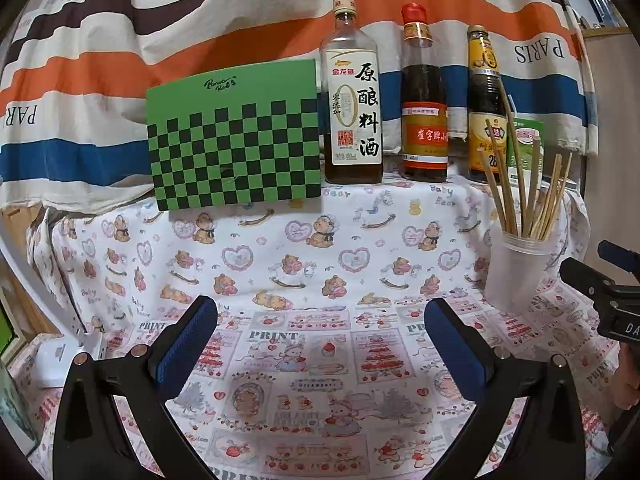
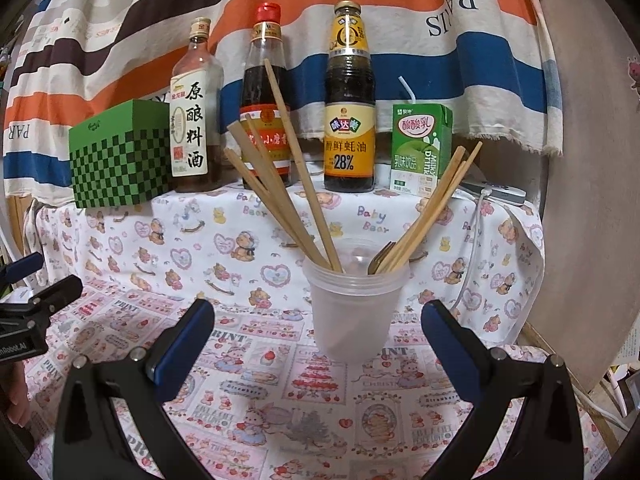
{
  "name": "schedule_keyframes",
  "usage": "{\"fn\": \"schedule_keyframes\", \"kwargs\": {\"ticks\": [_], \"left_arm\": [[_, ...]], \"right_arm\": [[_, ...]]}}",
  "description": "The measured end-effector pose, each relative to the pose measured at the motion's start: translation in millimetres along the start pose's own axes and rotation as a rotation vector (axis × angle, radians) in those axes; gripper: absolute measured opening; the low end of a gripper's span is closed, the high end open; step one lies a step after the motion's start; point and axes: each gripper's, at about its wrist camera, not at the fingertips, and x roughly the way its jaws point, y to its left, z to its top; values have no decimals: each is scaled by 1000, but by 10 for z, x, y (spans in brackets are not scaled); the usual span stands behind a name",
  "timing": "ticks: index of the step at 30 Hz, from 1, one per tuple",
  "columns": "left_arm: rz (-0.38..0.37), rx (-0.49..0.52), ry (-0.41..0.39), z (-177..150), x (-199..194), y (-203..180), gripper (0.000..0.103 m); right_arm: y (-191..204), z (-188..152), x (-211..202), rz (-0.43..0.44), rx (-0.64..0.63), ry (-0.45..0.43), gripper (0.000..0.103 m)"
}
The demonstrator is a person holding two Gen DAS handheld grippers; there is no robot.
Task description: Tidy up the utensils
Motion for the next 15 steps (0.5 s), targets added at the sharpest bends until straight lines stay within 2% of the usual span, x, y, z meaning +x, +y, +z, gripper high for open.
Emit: {"fn": "schedule_keyframes", "kwargs": {"ticks": [11, 15], "left_arm": [[-1, 2, 2, 0, 3, 6, 103], [-10, -30, 7, -2, 13, 63, 103]], "right_arm": [[23, 2, -31, -29, -16, -13, 103], [12, 4, -30, -28, -13, -13, 103]]}}
